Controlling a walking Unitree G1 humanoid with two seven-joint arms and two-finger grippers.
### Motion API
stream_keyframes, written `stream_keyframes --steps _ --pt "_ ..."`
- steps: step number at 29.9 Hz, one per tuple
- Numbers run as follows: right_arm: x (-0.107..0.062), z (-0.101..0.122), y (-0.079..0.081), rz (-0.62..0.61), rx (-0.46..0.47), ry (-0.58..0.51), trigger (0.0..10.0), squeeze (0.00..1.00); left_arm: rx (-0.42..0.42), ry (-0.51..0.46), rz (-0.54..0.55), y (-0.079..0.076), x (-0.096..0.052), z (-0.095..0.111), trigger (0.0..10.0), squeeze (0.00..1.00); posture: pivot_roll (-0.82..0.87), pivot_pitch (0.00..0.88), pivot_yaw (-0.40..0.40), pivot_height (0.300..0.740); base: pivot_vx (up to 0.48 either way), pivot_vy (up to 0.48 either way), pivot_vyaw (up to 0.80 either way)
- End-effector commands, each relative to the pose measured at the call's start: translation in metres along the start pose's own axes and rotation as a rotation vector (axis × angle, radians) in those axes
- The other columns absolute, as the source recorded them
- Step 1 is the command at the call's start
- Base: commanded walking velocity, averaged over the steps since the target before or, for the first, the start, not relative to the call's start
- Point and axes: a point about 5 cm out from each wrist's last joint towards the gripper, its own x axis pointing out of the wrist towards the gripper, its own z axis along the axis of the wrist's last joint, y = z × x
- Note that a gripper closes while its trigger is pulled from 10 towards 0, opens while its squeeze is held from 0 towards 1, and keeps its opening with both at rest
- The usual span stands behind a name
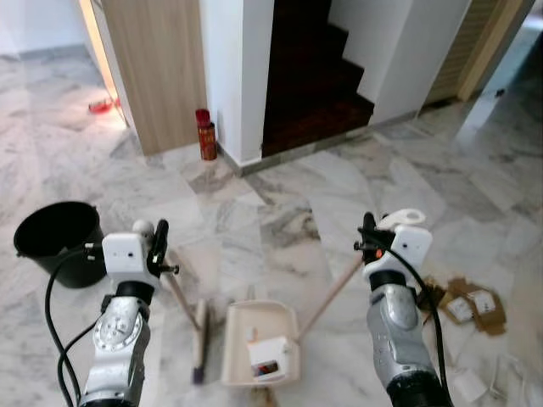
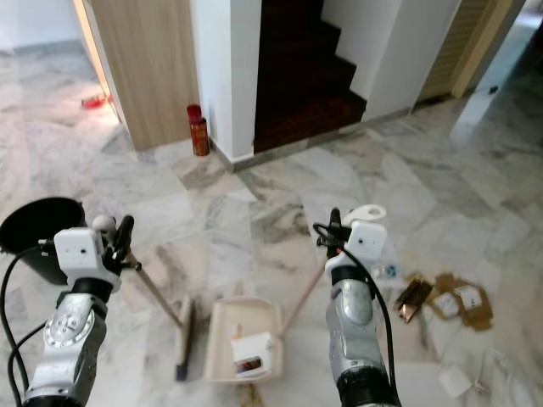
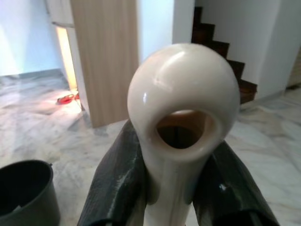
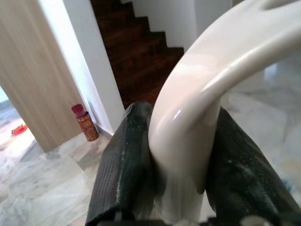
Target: Sweep floor
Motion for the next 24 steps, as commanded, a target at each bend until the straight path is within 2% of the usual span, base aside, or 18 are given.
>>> stream_keyframes --steps 1,24 --pt "0.0053 0.0106 -0.0012 -0.009 0.008 -0.043 10.0 0.00 -0.003 -0.065 -0.020 -0.0049 0.0054 0.0136 10.0 0.00 0.04 0.000 -0.049 0.740 0.000 0.401 0.00" --pt "0.0065 0.0102 -0.0004 -0.004 0.013 -0.033 10.0 0.00 -0.001 -0.067 -0.007 -0.0026 0.0058 0.0150 10.0 0.00 0.05 0.000 -0.056 0.740 0.000 0.420 0.00"
